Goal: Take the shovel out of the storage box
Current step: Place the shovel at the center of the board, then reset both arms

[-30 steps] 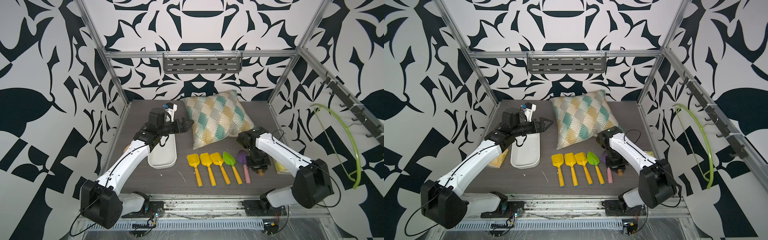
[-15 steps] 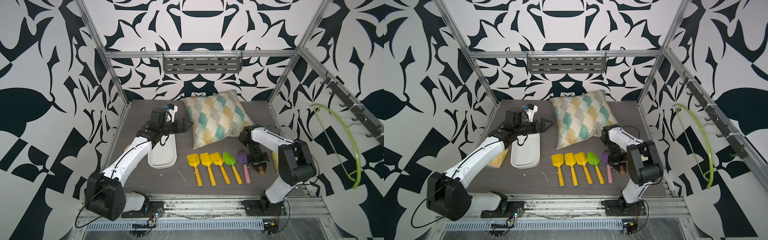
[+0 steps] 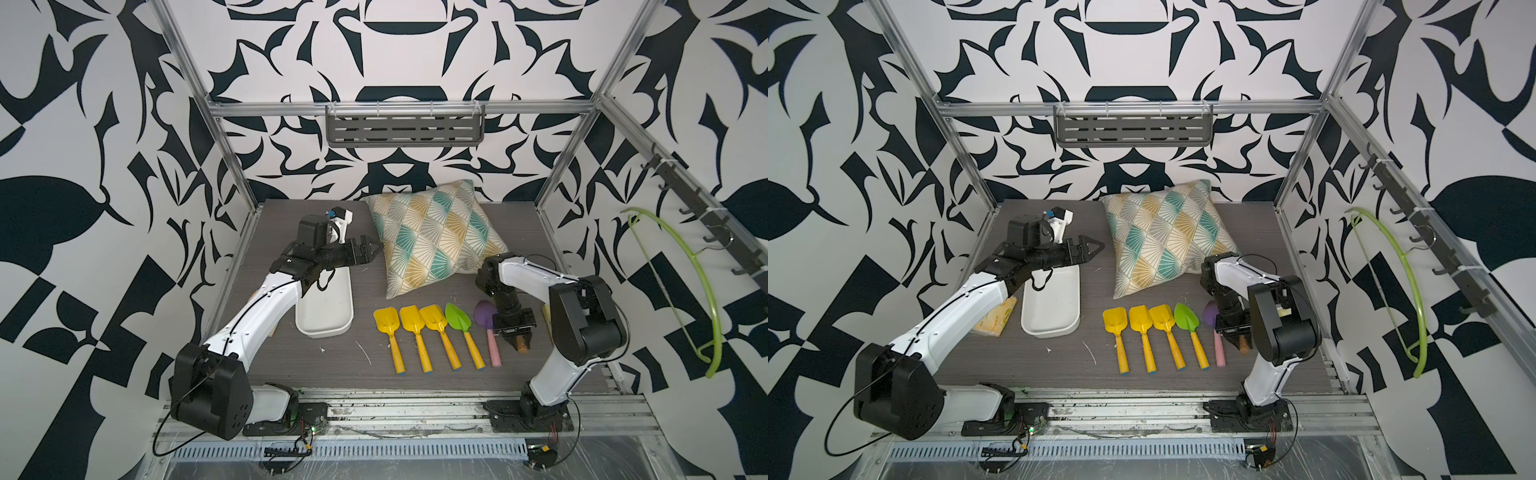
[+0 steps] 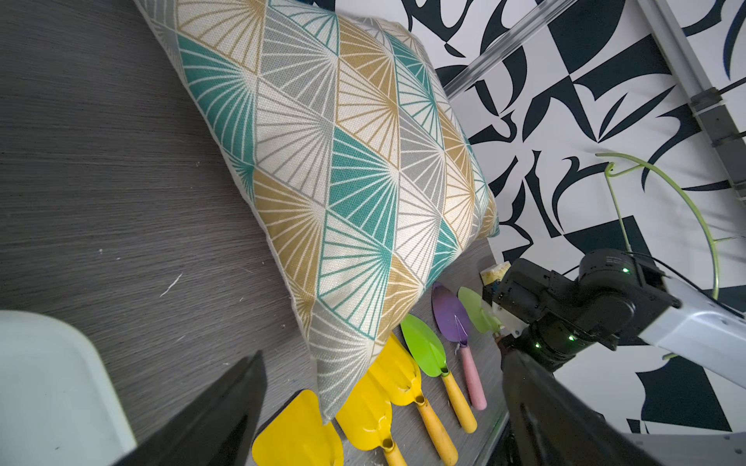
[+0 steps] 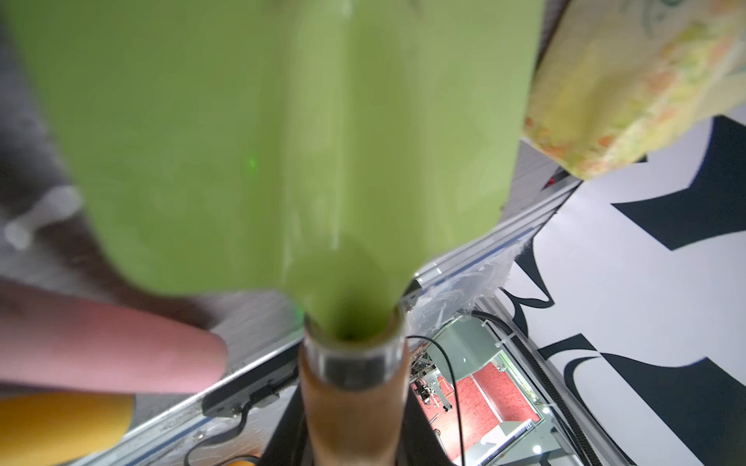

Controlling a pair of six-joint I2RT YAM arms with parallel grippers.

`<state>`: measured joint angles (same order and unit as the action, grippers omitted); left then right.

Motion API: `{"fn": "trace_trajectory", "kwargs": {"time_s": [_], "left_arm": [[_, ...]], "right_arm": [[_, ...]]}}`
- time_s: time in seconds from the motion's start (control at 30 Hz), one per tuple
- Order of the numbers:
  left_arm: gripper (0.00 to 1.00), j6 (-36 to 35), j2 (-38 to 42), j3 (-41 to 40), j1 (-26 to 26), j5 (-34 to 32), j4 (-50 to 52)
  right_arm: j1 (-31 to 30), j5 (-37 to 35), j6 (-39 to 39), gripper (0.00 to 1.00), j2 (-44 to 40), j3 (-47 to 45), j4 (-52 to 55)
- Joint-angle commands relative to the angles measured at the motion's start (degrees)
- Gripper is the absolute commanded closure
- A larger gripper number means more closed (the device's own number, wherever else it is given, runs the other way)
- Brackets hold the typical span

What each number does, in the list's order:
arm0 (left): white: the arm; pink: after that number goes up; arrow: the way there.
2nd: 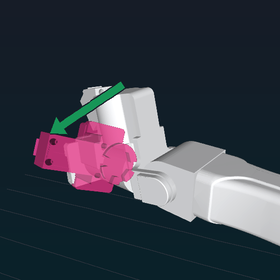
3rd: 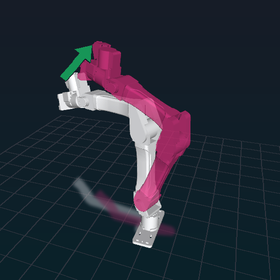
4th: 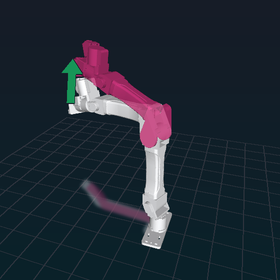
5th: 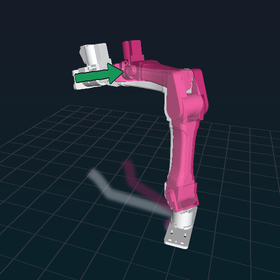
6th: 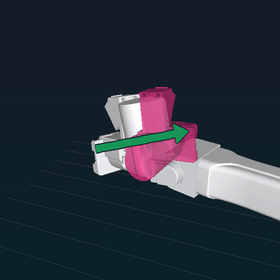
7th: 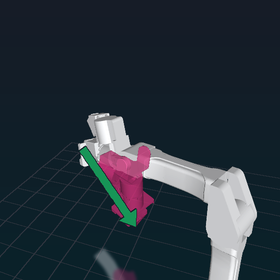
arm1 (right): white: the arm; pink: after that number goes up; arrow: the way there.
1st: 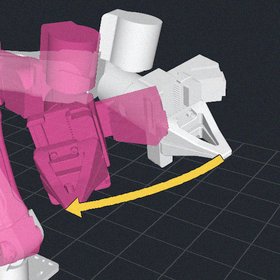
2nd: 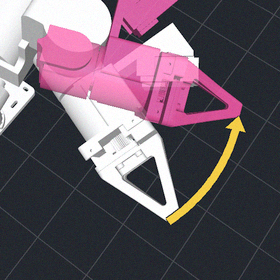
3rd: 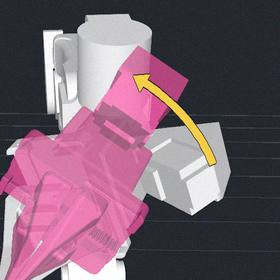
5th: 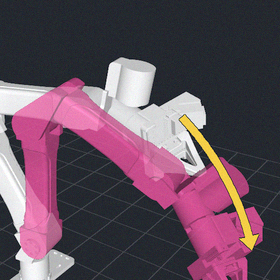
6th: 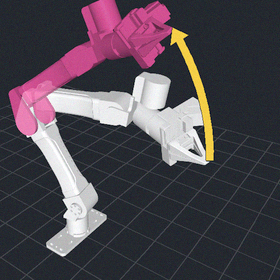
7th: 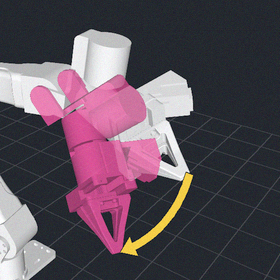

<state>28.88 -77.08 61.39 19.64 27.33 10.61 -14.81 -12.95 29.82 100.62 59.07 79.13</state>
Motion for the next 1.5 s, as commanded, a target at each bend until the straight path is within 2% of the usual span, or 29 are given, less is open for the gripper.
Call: {"fn": "trace_trajectory", "kwargs": {"time_s": [0.0,0.2,0.37,0.6,0.8,0.93,1.17,1.3,1.33,1.37,1.4,1.47], "left_arm": [[0.01,-0.6,-0.9,0.9,-0.3,1.6,0.6],[0.01,-0.3,-2.3,2.5,-0.7,3.2,0.6],[0.01,0.1,-2.0,3.0,-1.1,3.6,0.6],[0.01,0.6,-2.4,3.9,-1.3,4.1,1.2],[0.01,0.9,-1.9,3.9,-1.7,4.5,1.4],[0.01,0.8,-1.6,4.1,-2.0,4.5,1.6],[0.01,-1.3,-2.5,6.6,-2.1,3.3,4.6],[0.01,-4.5,-1.9,6.4,-3.5,-1.2,4.7],[0.01,-5.3,-1.3,6.3,-4.8,-3.4,4.6],[0.01,-5.8,-0.5,6.0,-6.2,-7.0,4.6],[0.01,-5.4,0.3,5.5,-7.3,-10.5,4.6],[0.01,-7.1,1.2,3.9,-8.7,-21.1,2.6]], "right_arm": [[-0.1,3.9,-1.8,0.84,1.8,-1.6,-4.6],[-0.1,2.9,-0.5,0.83,4.2,-2.7,-7.7],[-0.1,2.9,0.2,0.71,4.8,-4.5,-8.9],[-0.1,0.2,-0.2,0.6,5.6,-4.4,-9.3],[0.4,-1.0,-0.3,0.59,5.7,-4.2,-9.3],[0.5,-2.6,-0.1,0.54,3.2,-4.4,-10.2],[0.4,-3.5,0.6,0.5,-4.5,-2.2,-8.0],[-0.5,-5.1,1.4,0.48,-13.0,2.3,-5.4],[-0.8,-5.8,0.3,0.45,-16.8,4.2,-7.1],[-1.3,-6.8,-1.7,0.2,-21.1,5.8,-10.3],[-1.3,-6.6,-3.3,0.01,-24.8,6.4,-14.2],[-1.0,-7.2,-5.1,0.0,-31.2,7.1,-23.6]]}}
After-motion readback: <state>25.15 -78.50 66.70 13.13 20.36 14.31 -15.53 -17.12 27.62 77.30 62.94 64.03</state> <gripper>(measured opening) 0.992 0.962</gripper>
